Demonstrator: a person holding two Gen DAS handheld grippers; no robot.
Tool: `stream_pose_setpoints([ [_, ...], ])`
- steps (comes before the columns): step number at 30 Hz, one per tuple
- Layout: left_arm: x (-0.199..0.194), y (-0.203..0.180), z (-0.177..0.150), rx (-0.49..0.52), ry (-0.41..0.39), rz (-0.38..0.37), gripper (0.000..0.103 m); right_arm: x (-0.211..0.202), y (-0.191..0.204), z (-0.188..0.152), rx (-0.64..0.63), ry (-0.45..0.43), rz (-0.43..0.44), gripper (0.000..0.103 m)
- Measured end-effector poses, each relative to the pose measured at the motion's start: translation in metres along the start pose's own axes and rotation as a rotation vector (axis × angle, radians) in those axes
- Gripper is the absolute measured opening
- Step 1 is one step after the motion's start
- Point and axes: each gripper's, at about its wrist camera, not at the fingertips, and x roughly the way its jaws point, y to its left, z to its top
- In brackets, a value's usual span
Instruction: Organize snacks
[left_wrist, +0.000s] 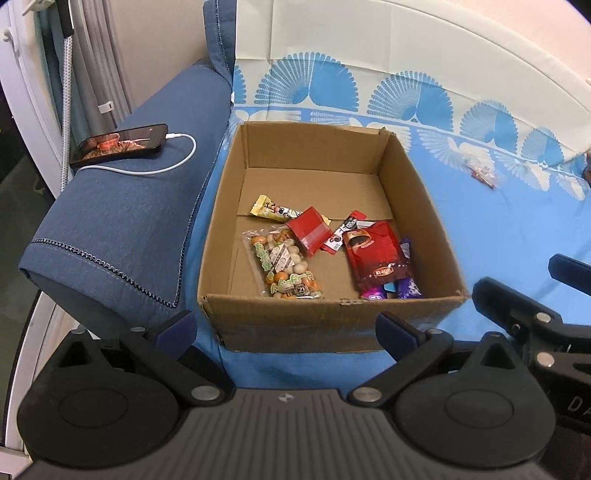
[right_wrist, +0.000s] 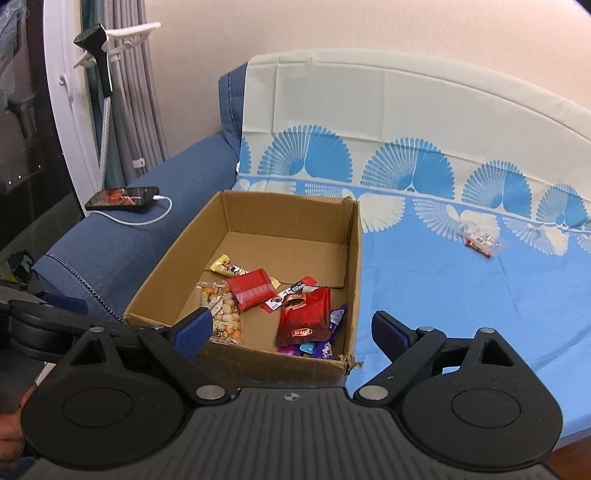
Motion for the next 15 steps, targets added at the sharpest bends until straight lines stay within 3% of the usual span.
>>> stream_pose_setpoints([
  [15,-0.017,-0.007,-0.002,0.029,-0.034,0.020,0.103,-0.017,-0.006,-0.004,0.027,-0.045,0.019,0.094],
])
